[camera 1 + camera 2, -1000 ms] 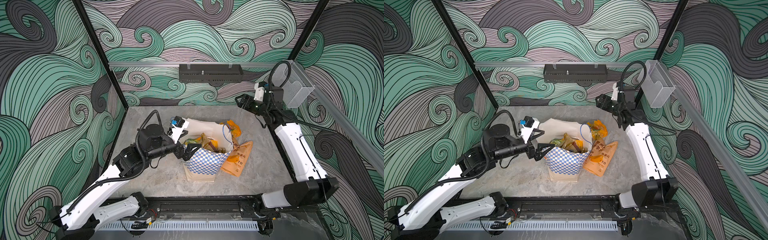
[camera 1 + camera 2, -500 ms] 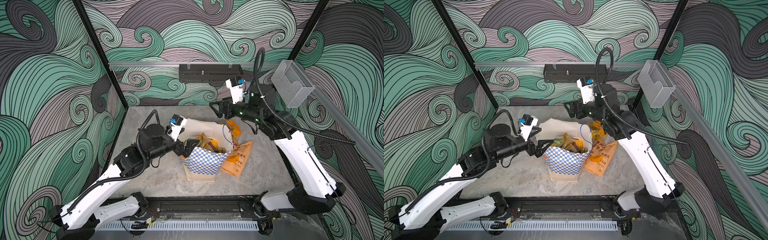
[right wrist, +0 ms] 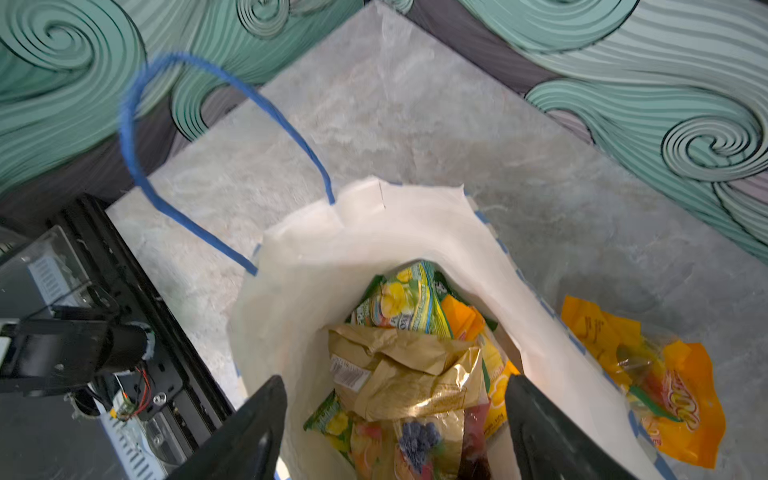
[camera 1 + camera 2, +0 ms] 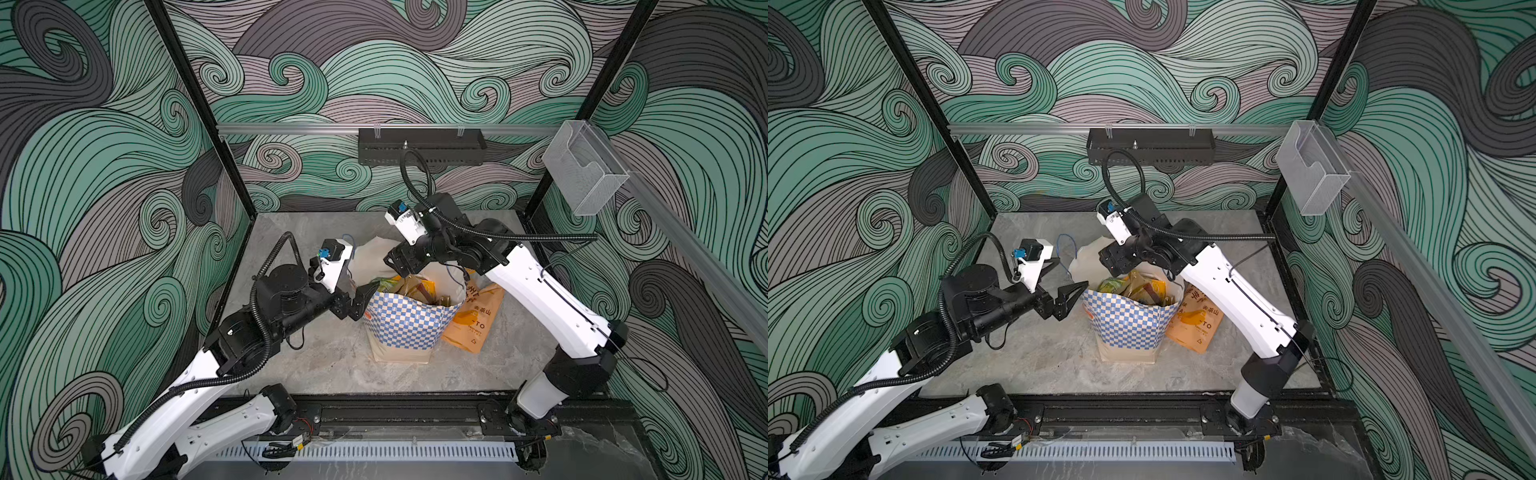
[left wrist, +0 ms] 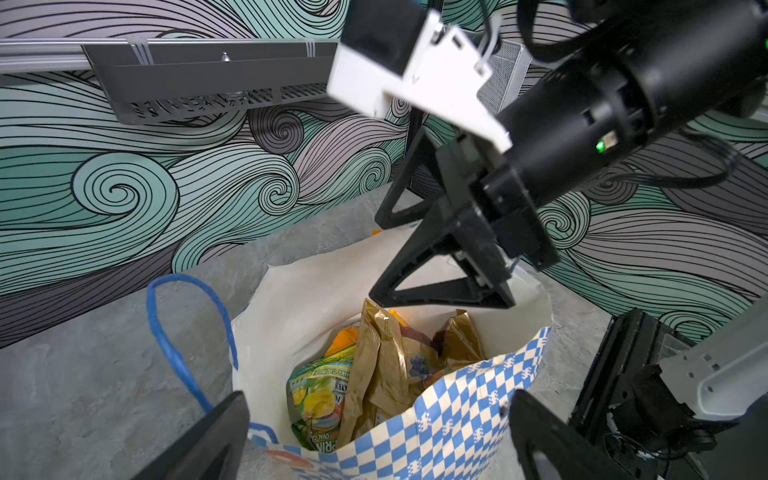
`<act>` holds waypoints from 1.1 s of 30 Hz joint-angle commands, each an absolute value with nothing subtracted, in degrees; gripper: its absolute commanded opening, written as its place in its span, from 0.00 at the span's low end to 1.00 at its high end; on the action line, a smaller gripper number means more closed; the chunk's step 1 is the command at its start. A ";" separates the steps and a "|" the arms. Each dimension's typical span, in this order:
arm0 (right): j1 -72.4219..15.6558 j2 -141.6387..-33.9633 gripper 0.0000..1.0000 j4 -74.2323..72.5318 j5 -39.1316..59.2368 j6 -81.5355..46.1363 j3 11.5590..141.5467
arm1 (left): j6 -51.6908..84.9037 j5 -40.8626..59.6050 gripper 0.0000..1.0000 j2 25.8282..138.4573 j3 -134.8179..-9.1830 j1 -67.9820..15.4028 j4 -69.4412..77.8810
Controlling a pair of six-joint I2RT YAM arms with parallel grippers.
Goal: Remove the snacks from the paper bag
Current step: 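Move the right gripper over the paper bag and lower it inside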
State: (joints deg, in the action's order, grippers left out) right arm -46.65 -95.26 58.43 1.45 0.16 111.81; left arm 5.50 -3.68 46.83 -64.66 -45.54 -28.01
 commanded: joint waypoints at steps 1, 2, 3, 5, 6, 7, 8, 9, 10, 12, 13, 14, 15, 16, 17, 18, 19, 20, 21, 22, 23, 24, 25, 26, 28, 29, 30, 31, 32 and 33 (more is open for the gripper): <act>-46.68 -97.15 0.81 61.10 -0.67 1.69 110.19 | 3.19 -5.85 0.99 46.46 -65.10 -45.80 -28.83; -46.67 -97.77 0.81 61.16 -0.62 1.58 109.86 | 3.04 -5.81 0.99 46.60 -65.20 -45.83 -28.79; -46.67 -98.47 0.81 60.96 -0.39 1.70 109.12 | 3.08 -5.82 0.99 46.81 -65.30 -45.88 -28.66; -46.71 -100.20 0.80 60.93 -2.07 1.69 107.81 | 3.08 -5.48 0.99 47.09 -65.38 -45.86 -28.24; -46.67 -101.19 0.80 61.42 -3.38 1.58 107.42 | 3.08 -5.21 0.99 47.32 -65.38 -45.83 -28.11; -46.67 -102.33 0.79 62.31 -4.39 1.42 107.32 | 3.16 -5.02 0.98 47.52 -65.39 -45.87 -28.07; -46.67 -103.23 0.79 63.03 -5.07 1.21 107.27 | 3.16 -4.85 0.98 47.66 -65.48 -45.85 -28.18; -46.68 -104.15 0.78 63.65 -5.78 0.90 107.04 | 3.24 -4.83 0.98 47.83 -65.57 -45.88 -28.21; -46.72 -104.70 0.78 63.76 -6.17 0.81 106.31 | 3.25 -4.83 0.99 47.86 -65.58 -45.81 -28.30; -46.67 -105.35 0.78 63.67 -6.17 1.34 104.78 | 3.25 -4.88 0.99 47.97 -65.35 -45.83 -28.33; -46.68 -105.67 0.78 63.70 -6.11 1.93 104.11 | 3.17 -5.01 0.99 48.02 -65.30 -45.88 -28.41; -46.67 -105.97 0.78 63.71 -6.24 2.54 103.47 | 3.12 -5.07 0.99 48.05 -65.30 -45.88 -28.46; -46.67 -106.29 0.78 63.68 -6.46 3.29 102.60 | 3.20 -5.10 0.98 48.22 -65.39 -45.83 -28.56; -46.68 -106.58 0.78 63.70 -6.50 3.96 101.71 | 3.25 -5.10 0.99 48.17 -65.43 -45.84 -28.65; -46.67 -106.82 0.78 63.70 -6.54 4.42 100.95 | 3.32 -5.16 0.99 48.21 -65.41 -45.86 -28.66; -46.69 -107.19 0.78 63.72 -6.57 4.71 100.22 | 3.41 -5.19 0.99 48.20 -65.39 -45.88 -28.57; -46.59 -107.47 0.78 63.50 -6.55 4.83 99.41 | 3.43 -5.25 0.99 48.17 -65.37 -45.87 -28.51; -46.58 -107.68 0.78 62.83 -6.57 4.83 98.49 | 3.43 -5.27 0.99 48.25 -65.37 -45.88 -28.44; -46.58 -107.95 0.78 62.33 -6.59 4.66 97.58 | 3.43 -5.27 0.99 48.20 -65.32 -45.88 -28.39; -46.58 -108.49 0.79 62.16 -6.42 4.35 97.40 | 3.43 -5.25 0.99 48.28 -65.30 -45.81 -28.35; -46.58 -108.99 0.80 61.91 -6.00 4.01 97.00 | 3.43 -5.27 0.98 48.34 -65.34 -45.87 -28.39; -46.49 -109.43 0.80 61.28 -5.38 3.67 96.56 | 3.43 -5.27 0.99 48.34 -65.39 -45.81 -28.48; -46.51 -109.97 0.80 60.92 -4.59 3.24 96.14 | 3.43 -5.27 0.99 48.27 -65.30 -45.85 -28.48; -46.49 -110.55 0.80 60.52 -3.85 2.84 95.94 | 3.43 -5.30 0.99 48.23 -65.30 -45.83 -28.48; -46.50 -111.89 0.80 60.26 -2.75 1.83 95.50 | 3.43 -5.27 0.99 48.17 -65.39 -45.88 -28.72; -46.49 -112.37 0.79 59.98 -2.83 1.47 95.20 | 3.43 -5.27 0.99 48.17 -65.47 -45.88 -28.81; -46.49 -112.95 0.78 59.85 -3.13 1.17 94.76 | 3.43 -5.40 0.98 48.01 -65.35 -45.88 -28.83; -46.49 -113.39 0.75 59.53 -3.10 1.07 94.34 | 3.43 -5.52 0.99 47.82 -65.23 -45.85 -28.83; -46.52 -113.69 0.71 59.29 -3.01 1.05 93.98 | 3.40 -5.61 0.98 47.75 -65.09 -45.86 -28.75; -46.50 -113.97 0.65 59.22 -2.54 0.92 93.70 | 3.36 -5.71 0.99 47.71 -65.00 -45.87 -28.72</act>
